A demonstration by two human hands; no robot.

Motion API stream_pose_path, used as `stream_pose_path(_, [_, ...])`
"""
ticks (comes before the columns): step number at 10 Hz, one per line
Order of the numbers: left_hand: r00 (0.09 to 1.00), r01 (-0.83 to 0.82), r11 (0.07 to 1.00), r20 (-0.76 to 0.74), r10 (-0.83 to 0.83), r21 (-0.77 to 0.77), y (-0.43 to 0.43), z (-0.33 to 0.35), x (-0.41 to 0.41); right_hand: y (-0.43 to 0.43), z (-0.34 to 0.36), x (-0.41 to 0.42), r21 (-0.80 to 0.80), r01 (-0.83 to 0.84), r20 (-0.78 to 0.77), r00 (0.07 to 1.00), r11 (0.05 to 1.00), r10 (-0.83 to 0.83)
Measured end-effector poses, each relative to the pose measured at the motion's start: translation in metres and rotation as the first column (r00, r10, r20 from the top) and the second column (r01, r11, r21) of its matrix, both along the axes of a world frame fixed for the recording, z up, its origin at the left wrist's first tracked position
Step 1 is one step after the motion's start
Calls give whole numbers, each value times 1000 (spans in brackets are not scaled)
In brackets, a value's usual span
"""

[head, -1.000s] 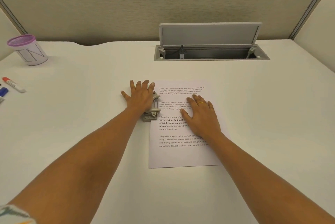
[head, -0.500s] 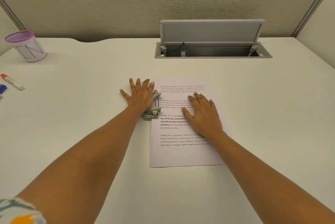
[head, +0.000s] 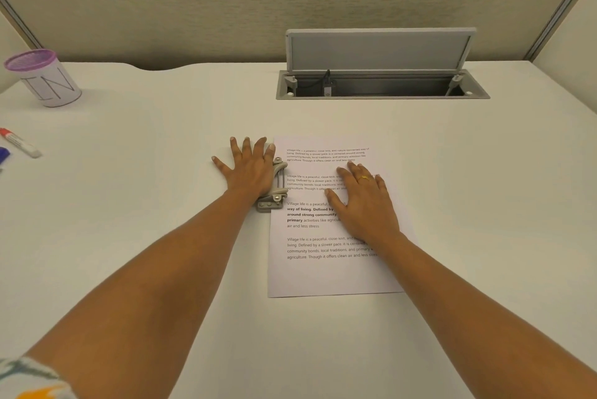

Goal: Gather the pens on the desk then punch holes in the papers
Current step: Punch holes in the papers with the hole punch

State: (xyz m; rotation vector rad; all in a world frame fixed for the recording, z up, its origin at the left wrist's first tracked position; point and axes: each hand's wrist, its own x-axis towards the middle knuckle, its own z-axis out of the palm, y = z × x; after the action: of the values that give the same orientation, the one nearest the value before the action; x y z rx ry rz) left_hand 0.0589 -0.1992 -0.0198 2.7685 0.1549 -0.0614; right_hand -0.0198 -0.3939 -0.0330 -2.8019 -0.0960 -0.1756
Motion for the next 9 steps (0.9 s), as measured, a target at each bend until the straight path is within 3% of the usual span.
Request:
stream_pose_path(7, [1000, -7, 1000, -7, 7, 6, 0, 0, 1, 0, -1, 0, -17, 6, 5, 1000, 1000, -6])
stream_pose_path(9, [1000, 4, 997, 19, -5, 72, 1, 1, 1, 1, 0, 0, -5, 6, 12, 1000, 1000, -5])
